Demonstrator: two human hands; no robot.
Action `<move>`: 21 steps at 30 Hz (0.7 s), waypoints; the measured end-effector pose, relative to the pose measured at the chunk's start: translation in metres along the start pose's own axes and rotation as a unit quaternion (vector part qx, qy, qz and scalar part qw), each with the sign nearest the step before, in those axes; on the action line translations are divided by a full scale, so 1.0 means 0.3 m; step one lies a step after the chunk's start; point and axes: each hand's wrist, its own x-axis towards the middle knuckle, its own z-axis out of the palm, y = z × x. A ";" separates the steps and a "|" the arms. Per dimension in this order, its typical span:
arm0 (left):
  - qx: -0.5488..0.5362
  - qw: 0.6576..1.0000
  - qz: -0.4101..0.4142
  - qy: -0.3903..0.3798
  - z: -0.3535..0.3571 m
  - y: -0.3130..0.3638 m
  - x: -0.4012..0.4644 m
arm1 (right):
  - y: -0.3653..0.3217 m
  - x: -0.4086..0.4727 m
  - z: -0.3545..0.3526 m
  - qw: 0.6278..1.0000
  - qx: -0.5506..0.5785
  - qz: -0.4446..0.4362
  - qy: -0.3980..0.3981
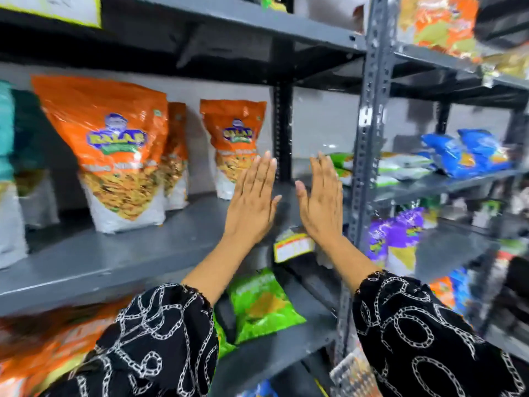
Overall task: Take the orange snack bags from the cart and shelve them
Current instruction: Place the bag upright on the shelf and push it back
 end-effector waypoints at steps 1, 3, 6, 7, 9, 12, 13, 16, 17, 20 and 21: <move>-0.028 1.000 0.008 -0.005 0.035 0.080 -0.011 | 0.076 -0.040 -0.047 1.000 -0.014 0.003 0.000; -0.072 0.997 0.013 -0.022 0.106 0.241 -0.042 | 0.218 -0.121 -0.136 0.999 -0.032 0.017 -0.002; -0.138 0.987 0.041 -0.075 0.218 0.482 -0.118 | 0.428 -0.271 -0.261 0.995 -0.072 0.063 -0.018; -0.158 0.980 0.053 -0.108 0.257 0.560 -0.158 | 0.489 -0.335 -0.309 0.993 -0.095 0.067 -0.022; -0.210 0.961 0.079 -0.161 0.346 0.691 -0.241 | 0.612 -0.449 -0.387 0.985 -0.137 0.085 -0.057; -0.233 0.925 0.054 -0.294 0.472 0.842 -0.412 | 0.785 -0.669 -0.501 0.961 -0.153 0.164 -0.162; -0.213 0.915 0.062 -0.336 0.529 0.913 -0.471 | 0.861 -0.746 -0.547 0.941 -0.162 0.211 -0.209; -0.216 0.848 0.054 -0.481 0.665 1.125 -0.645 | 1.071 -0.993 -0.663 0.852 -0.195 0.311 -0.373; -0.256 0.814 0.021 -0.521 0.691 1.188 -0.697 | 1.129 -1.070 -0.699 0.815 -0.191 0.335 -0.433; -0.293 0.697 -0.004 -0.655 0.743 1.315 -0.845 | 1.225 -1.263 -0.760 0.695 -0.133 0.368 -0.603; -0.281 0.660 -0.003 -0.697 0.757 1.343 -0.891 | 1.240 -1.313 -0.768 0.664 -0.123 0.373 -0.637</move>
